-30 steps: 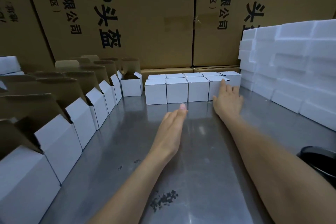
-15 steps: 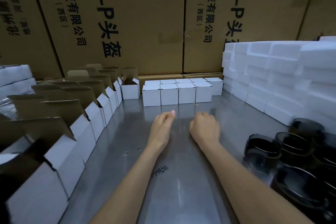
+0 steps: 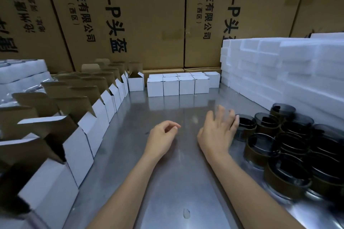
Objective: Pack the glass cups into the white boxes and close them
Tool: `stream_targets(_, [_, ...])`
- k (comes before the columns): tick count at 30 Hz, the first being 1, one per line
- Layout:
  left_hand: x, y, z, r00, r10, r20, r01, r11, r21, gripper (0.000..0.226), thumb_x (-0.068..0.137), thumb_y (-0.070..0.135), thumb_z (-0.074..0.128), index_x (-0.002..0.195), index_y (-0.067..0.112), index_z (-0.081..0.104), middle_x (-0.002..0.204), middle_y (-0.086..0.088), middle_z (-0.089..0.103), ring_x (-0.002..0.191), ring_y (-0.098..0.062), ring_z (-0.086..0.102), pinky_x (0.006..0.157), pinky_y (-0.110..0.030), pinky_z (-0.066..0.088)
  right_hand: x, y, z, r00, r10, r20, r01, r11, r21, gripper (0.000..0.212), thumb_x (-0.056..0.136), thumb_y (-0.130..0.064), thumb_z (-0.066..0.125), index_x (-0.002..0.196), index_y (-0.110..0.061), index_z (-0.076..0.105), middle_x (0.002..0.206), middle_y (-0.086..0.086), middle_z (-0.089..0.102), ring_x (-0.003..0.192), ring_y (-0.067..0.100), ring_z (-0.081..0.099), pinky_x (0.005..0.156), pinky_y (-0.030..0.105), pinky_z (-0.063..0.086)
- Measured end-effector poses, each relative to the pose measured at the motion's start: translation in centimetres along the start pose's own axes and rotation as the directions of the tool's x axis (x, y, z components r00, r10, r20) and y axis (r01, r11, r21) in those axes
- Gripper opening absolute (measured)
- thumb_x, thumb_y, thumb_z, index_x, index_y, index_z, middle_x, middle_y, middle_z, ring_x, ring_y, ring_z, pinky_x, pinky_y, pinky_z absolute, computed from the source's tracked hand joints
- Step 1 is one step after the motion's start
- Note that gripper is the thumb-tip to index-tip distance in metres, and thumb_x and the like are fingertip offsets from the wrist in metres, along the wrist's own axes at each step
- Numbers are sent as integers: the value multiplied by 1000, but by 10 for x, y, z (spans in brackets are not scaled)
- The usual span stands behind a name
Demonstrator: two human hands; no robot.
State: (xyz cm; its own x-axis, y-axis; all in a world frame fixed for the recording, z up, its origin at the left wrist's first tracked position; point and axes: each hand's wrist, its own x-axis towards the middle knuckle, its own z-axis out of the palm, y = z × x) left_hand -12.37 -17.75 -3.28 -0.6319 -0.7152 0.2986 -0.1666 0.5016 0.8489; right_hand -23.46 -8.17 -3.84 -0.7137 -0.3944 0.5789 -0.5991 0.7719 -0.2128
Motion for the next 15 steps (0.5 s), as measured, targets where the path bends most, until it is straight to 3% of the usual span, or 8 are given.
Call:
stream_targets(3, [2, 0, 1, 999, -13, 32, 12, 1000, 27, 20, 92, 12, 56, 83, 24, 68, 88, 2, 69, 86, -11, 60, 79, -20, 43, 2, 8, 0, 994, 107, 5, -107, 994, -1, 34, 79, -12, 60, 112, -9, 54, 147, 15, 30, 130, 44, 25, 111, 49, -5])
stream_targets(7, [6, -3, 4, 999, -14, 33, 12, 998, 68, 22, 91, 14, 57, 78, 29, 66, 85, 4, 69, 85, -11, 61, 82, -24, 44, 11, 9, 0, 989, 143, 24, -142, 990, -15, 34, 82, -14, 56, 115, -12, 51, 148, 12, 26, 120, 38, 35, 112, 48, 4])
stream_targets(11, [8, -4, 5, 1000, -6, 16, 5, 998, 59, 21, 91, 14, 59, 77, 29, 67, 83, 4, 69, 84, -11, 61, 81, -23, 44, 12, -1, -3, 1000, -20, -24, 22, 995, 97, 37, 84, -15, 54, 121, -15, 52, 137, 10, 39, 114, 29, 48, 107, 44, 7])
stream_targets(15, [7, -2, 4, 1000, 1, 5, -1, 1000, 23, 16, 90, 10, 58, 89, 22, 67, 86, 6, 66, 82, -8, 58, 74, -16, 42, 8, -13, -6, 970, -213, -113, 238, 926, 294, 35, 86, -20, 58, 121, -17, 55, 120, 3, 51, 107, 20, 56, 109, 44, 14])
